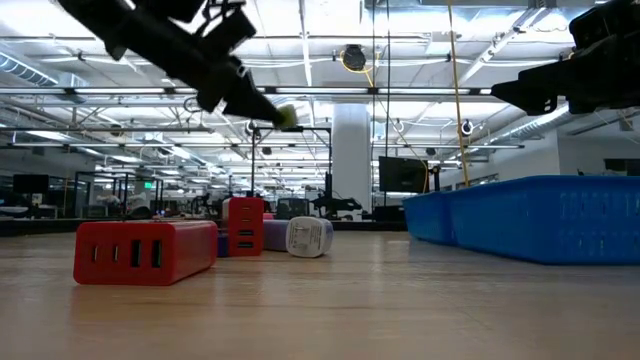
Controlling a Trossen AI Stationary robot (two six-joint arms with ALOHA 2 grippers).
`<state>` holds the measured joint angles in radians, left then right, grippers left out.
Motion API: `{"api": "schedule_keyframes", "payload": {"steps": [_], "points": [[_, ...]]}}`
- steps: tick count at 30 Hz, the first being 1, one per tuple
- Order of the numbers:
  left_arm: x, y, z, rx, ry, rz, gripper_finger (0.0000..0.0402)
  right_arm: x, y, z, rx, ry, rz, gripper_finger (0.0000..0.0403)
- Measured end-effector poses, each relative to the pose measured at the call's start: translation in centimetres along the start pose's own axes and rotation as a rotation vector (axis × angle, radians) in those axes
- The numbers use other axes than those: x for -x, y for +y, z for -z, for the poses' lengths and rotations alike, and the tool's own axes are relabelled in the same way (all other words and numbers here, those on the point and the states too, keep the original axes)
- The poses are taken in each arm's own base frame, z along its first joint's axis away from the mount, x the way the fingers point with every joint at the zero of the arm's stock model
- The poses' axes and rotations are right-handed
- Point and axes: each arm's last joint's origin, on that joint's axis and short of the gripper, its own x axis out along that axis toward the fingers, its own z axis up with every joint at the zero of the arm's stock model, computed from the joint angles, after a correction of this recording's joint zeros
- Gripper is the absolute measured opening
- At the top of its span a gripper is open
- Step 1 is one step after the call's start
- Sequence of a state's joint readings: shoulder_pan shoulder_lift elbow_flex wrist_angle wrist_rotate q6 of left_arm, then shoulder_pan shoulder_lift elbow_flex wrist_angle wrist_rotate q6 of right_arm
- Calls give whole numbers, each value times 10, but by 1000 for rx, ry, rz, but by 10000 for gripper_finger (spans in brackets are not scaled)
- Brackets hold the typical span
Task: Pick & Place Office items
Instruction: Put the green charger adapter into the top blue bin
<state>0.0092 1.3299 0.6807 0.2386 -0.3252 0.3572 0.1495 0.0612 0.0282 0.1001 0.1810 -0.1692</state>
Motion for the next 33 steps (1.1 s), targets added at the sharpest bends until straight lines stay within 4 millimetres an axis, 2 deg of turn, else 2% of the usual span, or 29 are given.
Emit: {"api": "schedule_keyframes", "payload": {"steps": [10, 12, 19, 25, 33], "points": [[1, -15, -23, -83, -72, 3, 130, 0, -1, -4, 46, -36, 7, 313], [-1, -19, -27, -117, -82, -4, 133, 0, -1, -8, -24, -86, 11, 313], [-18, -31, -28, -233, -23, -40, 127, 3, -5, -25, -440, -260, -9, 313], [-31, -37, -29, -249, -6, -23, 136, 6, -7, -33, -471, -353, -8, 313], [-43, -33, -30, -109, -49, 74, 130, -1, -12, -25, -471, -272, 264, 313]]}}
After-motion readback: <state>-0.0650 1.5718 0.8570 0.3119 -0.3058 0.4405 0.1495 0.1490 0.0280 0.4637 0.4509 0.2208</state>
